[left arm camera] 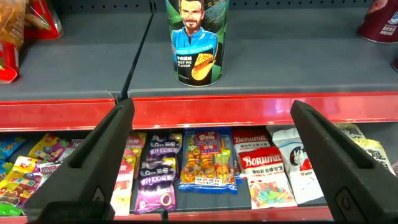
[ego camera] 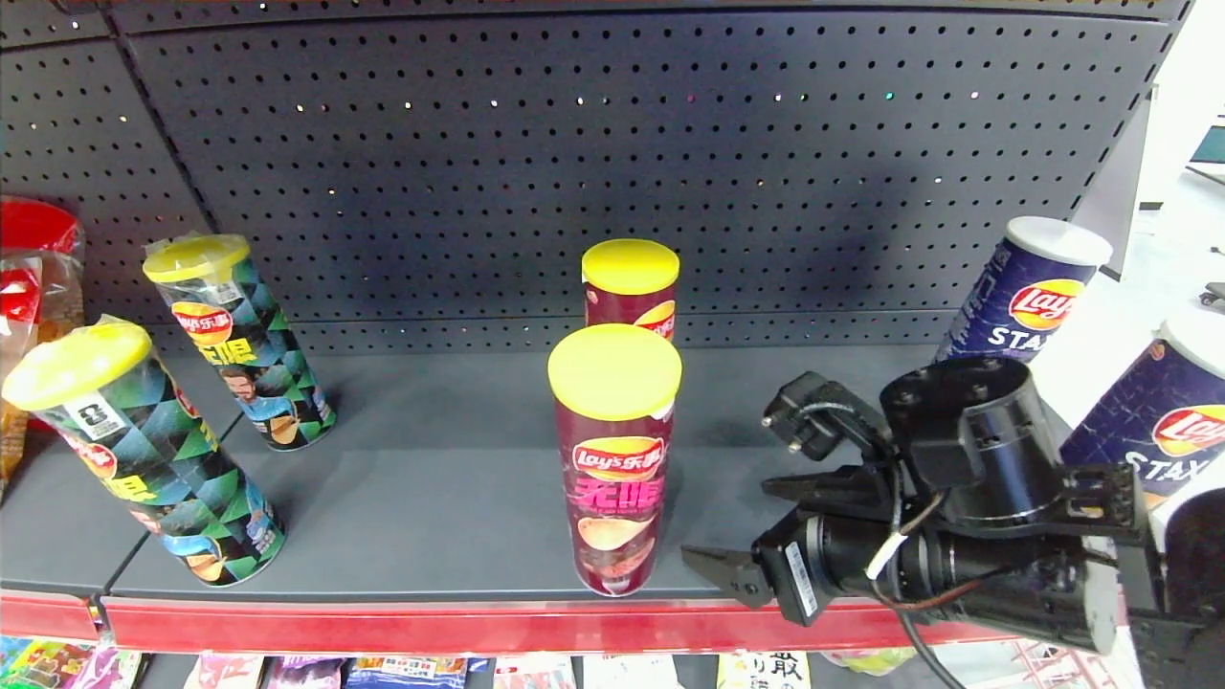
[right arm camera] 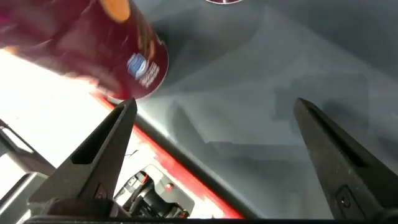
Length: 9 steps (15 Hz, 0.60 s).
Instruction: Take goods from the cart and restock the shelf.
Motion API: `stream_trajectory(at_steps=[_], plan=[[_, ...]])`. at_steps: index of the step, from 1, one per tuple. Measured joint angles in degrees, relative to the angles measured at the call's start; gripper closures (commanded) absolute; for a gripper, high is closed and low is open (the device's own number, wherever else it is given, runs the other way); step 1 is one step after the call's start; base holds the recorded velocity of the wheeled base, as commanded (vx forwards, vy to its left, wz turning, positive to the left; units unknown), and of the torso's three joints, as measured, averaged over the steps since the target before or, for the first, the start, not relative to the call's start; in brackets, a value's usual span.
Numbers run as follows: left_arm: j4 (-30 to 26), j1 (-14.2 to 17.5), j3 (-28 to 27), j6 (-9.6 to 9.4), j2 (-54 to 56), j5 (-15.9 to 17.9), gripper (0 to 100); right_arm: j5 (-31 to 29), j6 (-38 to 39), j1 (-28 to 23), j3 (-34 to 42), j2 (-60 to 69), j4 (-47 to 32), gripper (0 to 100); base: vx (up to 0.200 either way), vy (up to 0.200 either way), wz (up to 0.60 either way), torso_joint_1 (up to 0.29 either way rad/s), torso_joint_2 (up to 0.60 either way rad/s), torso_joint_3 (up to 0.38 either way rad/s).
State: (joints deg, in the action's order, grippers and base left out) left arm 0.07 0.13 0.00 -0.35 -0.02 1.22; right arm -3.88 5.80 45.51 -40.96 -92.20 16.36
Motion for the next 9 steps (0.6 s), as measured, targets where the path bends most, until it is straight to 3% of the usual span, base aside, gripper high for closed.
stream_trajectory(at_steps=[7, 9], plan=[[0.0, 0.02, 0.0, 0.02, 0.0, 0.01, 0, 0.77, -0.91, -0.72, 17.54, 23.37, -0.51, 0, 0.0, 0.0, 0.0, 0.0, 0.0, 0.0], [-0.02, 0.02, 0.0, 0.02, 0.0, 0.0, 0, 4.01, -2.3, -1.94, 23.49, 30.99, -0.49, 0, 0.0, 0.0, 0.0, 0.0, 0.0, 0.0]])
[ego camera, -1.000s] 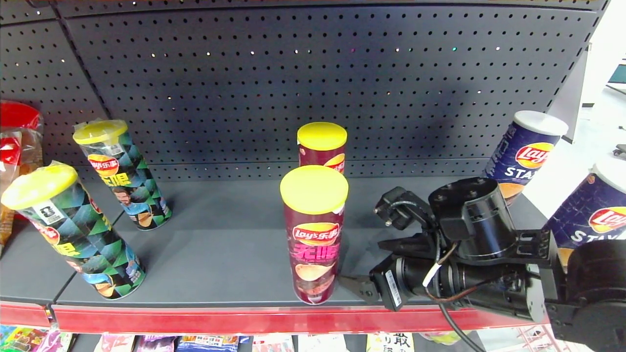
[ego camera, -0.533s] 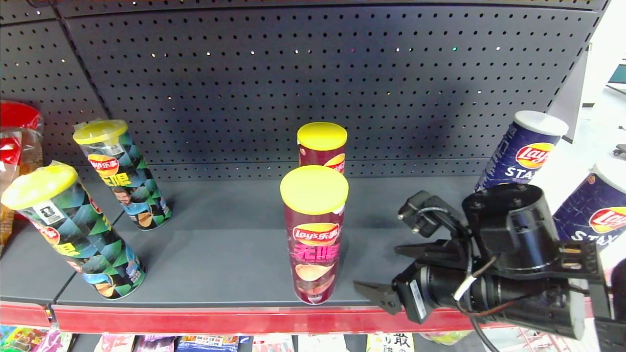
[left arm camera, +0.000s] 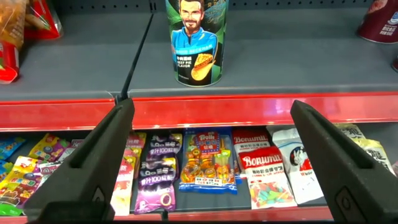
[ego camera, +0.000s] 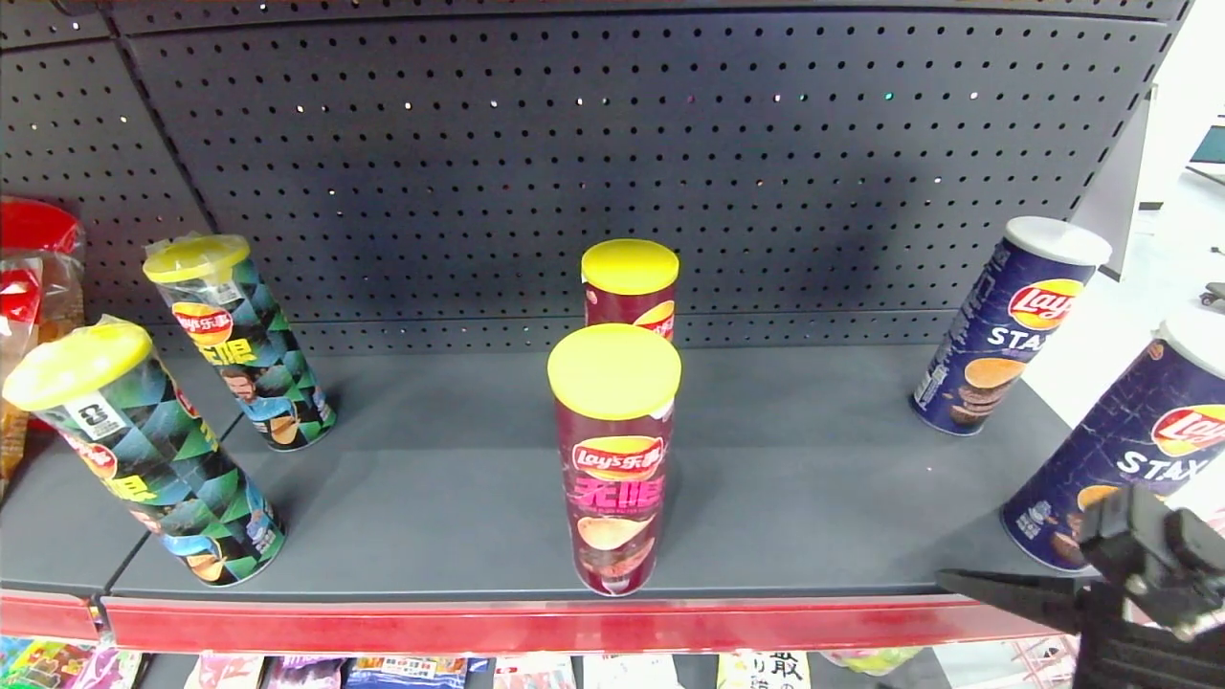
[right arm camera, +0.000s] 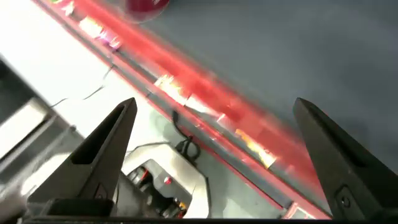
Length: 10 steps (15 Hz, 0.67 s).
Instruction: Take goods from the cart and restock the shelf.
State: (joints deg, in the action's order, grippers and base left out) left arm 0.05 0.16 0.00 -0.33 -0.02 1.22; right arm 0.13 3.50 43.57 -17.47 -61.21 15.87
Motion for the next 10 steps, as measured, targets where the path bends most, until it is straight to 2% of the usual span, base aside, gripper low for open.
stream_trajectory(at_steps=[2, 5, 8, 10], plan=[[0.02, 0.0, 0.0, -0.02, 0.0, 0.01, 0, 4.21, -3.79, -3.96, 5.77, 7.08, -0.09, 0, 0.0, 0.0, 0.0, 0.0, 0.0, 0.0], [0.02, -0.02, 0.0, -0.02, 0.0, 0.0, 0, 8.57, -9.98, -14.14, 13.04, 17.58, -0.04, 0, 0.0, 0.0, 0.0, 0.0, 0.0, 0.0], [0.0, 0.0, 0.0, 0.0, 0.0, 0.0, 0, 9.06, -12.01, -25.69, 16.59, 26.54, -1.01, 0, 0.0, 0.0, 0.0, 0.0, 0.0, 0.0], [0.02, 0.0, 0.0, -0.02, 0.02, 0.01, 0, 9.08, -12.17, -34.67, 17.18, 32.88, -5.86, 0, 0.0, 0.0, 0.0, 0.0, 0.0, 0.0]])
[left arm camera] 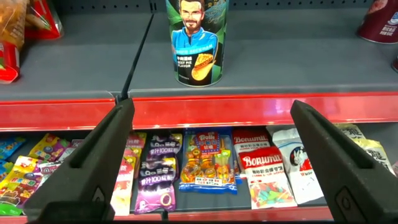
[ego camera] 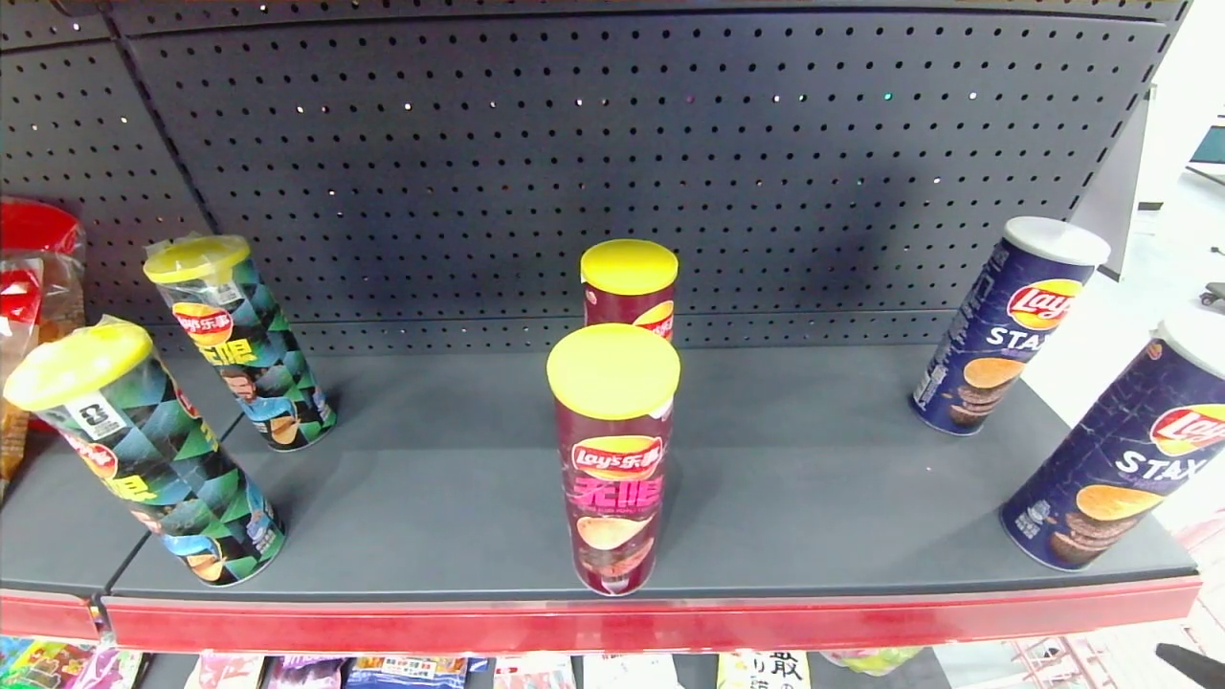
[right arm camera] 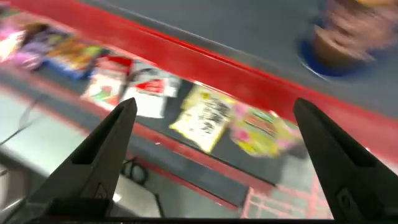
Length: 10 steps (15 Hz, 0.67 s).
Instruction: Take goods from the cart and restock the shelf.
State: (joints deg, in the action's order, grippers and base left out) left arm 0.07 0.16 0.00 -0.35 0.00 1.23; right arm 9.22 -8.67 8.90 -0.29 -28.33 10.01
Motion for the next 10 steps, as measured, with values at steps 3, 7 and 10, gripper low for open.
stream_trajectory(at_steps=[3, 7, 10], plan=[[0.0, -0.02, 0.0, 0.0, 0.0, 0.0, 0, -0.71, 1.04, -9.72, 0.05, 9.73, -7.08, 0, 0.0, 0.0, 0.0, 0.0, 0.0, 0.0], [0.0, 0.0, 0.0, 0.0, 0.0, -0.01, 0, -10.63, 10.63, -12.59, 0.13, 19.63, -10.01, 0, 0.0, 0.0, 0.0, 0.0, 0.0, 0.0], [0.0, 0.0, 0.0, 0.02, 0.0, -0.01, 0, -8.89, 9.59, -13.0, 0.2, 22.08, -10.01, 0, 0.0, 0.0, 0.0, 0.0, 0.0, 0.0]])
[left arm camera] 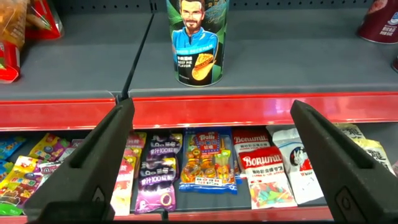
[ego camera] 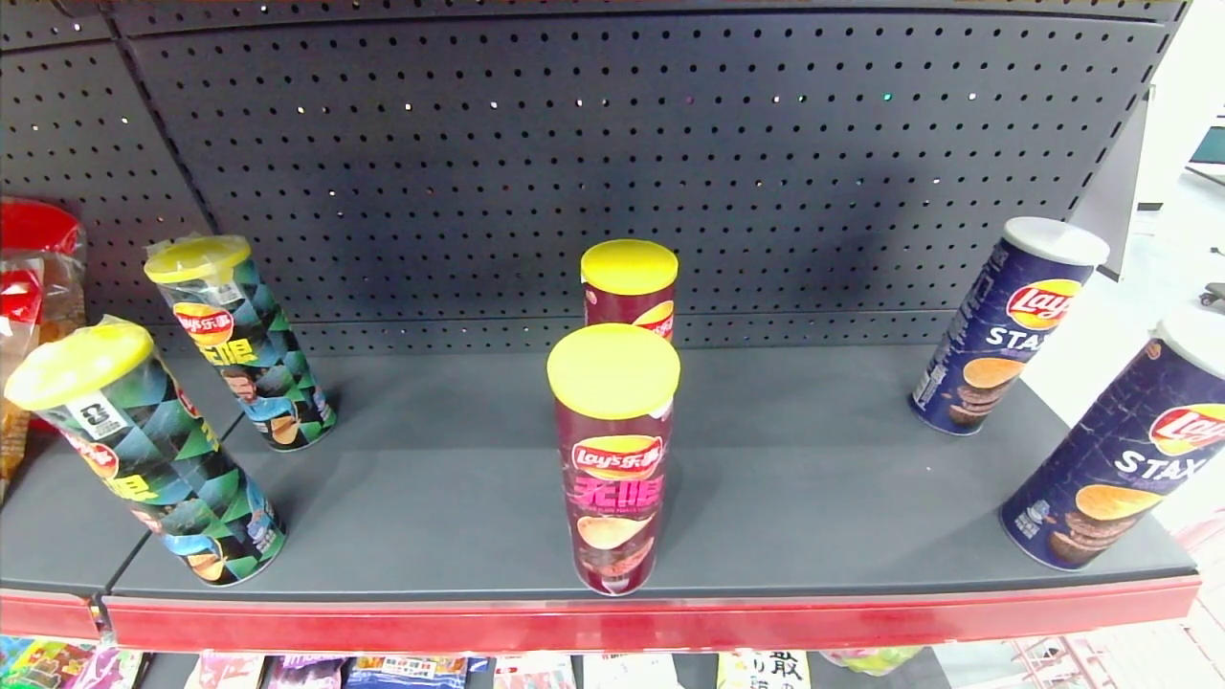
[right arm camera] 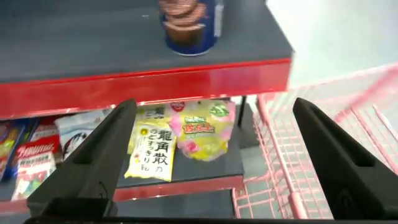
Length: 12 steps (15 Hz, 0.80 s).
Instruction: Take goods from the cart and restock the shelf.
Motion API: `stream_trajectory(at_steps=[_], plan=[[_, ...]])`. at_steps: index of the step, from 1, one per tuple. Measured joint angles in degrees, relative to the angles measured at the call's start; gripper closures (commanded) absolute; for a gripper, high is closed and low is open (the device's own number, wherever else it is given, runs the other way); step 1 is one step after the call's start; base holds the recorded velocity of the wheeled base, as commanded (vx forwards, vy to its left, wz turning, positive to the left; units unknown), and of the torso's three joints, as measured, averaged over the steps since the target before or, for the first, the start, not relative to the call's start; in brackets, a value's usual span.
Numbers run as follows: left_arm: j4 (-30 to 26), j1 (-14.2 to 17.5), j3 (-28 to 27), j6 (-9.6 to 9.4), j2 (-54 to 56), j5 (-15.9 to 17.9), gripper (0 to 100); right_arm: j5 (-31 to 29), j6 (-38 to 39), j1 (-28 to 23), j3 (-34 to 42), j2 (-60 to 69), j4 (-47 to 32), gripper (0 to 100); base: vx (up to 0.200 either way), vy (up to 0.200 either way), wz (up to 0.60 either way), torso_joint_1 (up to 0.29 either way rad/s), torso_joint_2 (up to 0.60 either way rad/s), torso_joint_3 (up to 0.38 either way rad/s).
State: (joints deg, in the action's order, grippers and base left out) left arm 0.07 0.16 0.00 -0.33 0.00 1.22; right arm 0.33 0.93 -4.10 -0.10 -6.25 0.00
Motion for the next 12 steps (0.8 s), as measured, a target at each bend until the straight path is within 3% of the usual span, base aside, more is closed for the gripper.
stream_trajectory(at_steps=[3, 12], plan=[[0.0, -0.02, 0.0, -0.02, 0.0, 0.0, 0, 2.65, -2.34, 2.83, 0.0, 3.3, 0.0, 0, 0.0, 0.0, 0.0, 0.0, 0.0, 0.0], [0.0, 0.0, 0.0, 0.0, 0.0, 0.0, 0, -0.01, -0.68, 4.32, 0.05, 6.23, 0.0, 0, 0.0, 0.0, 0.0, 0.0, 0.0, 0.0]])
